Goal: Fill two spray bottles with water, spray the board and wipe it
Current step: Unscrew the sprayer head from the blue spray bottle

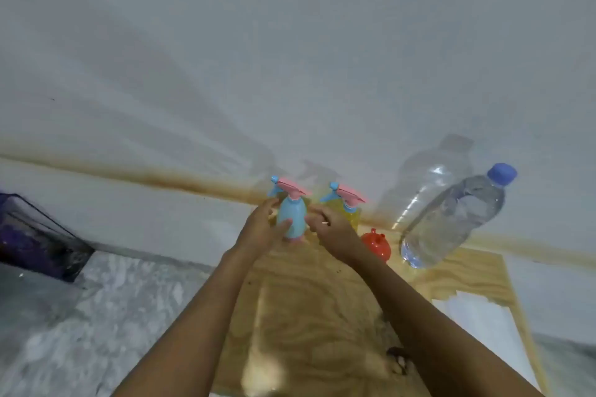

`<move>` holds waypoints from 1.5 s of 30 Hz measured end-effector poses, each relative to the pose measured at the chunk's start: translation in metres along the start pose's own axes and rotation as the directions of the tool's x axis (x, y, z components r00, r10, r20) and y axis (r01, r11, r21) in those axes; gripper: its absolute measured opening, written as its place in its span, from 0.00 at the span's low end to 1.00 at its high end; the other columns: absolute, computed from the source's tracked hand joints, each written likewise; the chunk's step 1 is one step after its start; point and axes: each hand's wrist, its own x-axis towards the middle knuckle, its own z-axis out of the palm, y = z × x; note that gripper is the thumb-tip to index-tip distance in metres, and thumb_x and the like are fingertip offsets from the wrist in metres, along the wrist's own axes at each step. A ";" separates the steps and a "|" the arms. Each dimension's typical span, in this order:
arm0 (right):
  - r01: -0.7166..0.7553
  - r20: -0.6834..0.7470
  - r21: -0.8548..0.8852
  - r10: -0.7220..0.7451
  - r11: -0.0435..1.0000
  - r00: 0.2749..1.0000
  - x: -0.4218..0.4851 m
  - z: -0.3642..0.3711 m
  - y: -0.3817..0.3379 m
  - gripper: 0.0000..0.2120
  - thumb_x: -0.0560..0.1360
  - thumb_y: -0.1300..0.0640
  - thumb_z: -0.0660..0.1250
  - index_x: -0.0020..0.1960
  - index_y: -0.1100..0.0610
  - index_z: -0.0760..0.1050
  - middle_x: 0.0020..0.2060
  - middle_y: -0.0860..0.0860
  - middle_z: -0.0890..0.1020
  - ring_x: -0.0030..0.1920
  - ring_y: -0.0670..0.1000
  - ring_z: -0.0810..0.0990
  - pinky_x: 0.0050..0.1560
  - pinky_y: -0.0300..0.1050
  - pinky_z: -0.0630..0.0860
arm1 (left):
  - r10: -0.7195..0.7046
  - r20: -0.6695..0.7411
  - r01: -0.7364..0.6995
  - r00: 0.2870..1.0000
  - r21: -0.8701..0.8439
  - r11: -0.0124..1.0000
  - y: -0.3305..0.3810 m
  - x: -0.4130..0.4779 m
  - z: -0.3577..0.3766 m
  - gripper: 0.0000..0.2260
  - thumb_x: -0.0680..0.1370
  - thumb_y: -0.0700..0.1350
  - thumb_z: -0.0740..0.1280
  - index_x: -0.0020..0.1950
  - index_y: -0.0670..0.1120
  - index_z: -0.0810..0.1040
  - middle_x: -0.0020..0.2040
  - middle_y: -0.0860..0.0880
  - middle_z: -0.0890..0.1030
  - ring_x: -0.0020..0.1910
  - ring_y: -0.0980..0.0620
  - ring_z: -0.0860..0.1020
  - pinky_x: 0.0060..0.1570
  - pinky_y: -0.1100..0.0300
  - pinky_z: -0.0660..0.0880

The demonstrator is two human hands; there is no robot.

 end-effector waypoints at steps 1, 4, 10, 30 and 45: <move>-0.030 -0.005 -0.005 0.030 1.000 1.000 0.006 0.007 0.001 0.21 0.80 0.49 0.64 0.71 0.53 0.72 0.59 0.51 0.80 0.58 0.51 0.80 0.58 0.51 0.77 | 0.026 0.006 -0.026 1.000 -0.016 1.000 -0.004 0.005 0.003 0.34 0.69 0.59 0.72 0.72 0.48 0.70 0.58 0.52 0.77 0.53 0.63 0.78 0.45 0.74 0.71; -0.084 0.007 0.008 0.084 0.996 0.996 0.020 0.024 0.007 0.25 0.79 0.44 0.62 0.74 0.49 0.67 0.64 0.50 0.78 0.61 0.52 0.79 0.61 0.54 0.77 | -0.052 0.016 0.051 0.999 0.060 0.997 -0.025 0.019 0.019 0.43 0.64 0.63 0.70 0.76 0.49 0.64 0.63 0.49 0.78 0.56 0.51 0.79 0.49 0.64 0.76; -0.017 -0.100 0.030 0.020 0.999 0.995 0.044 0.050 0.016 0.20 0.80 0.58 0.63 0.72 0.53 0.67 0.60 0.44 0.77 0.56 0.40 0.76 0.55 0.29 0.71 | -0.162 -0.025 0.162 0.987 0.001 0.987 -0.044 0.033 0.042 0.35 0.72 0.49 0.74 0.76 0.43 0.66 0.73 0.43 0.71 0.72 0.42 0.70 0.70 0.50 0.68; 0.048 -0.346 0.003 -0.044 0.999 0.937 0.057 0.056 -0.010 0.13 0.78 0.49 0.68 0.59 0.54 0.76 0.50 0.47 0.82 0.50 0.46 0.79 0.47 0.35 0.72 | 0.023 -0.079 -0.030 0.997 -0.094 0.995 -0.061 0.039 0.034 0.41 0.60 0.65 0.78 0.67 0.49 0.71 0.59 0.53 0.80 0.56 0.54 0.80 0.52 0.57 0.80; 0.367 -0.490 0.125 -0.264 0.922 0.831 -0.013 -0.062 -0.112 0.14 0.73 0.45 0.74 0.53 0.53 0.81 0.46 0.44 0.85 0.47 0.41 0.83 0.49 0.39 0.80 | 0.396 -0.023 -0.391 0.918 -0.223 0.893 0.103 -0.002 -0.009 0.36 0.65 0.60 0.77 0.70 0.57 0.69 0.61 0.56 0.80 0.58 0.54 0.80 0.53 0.53 0.82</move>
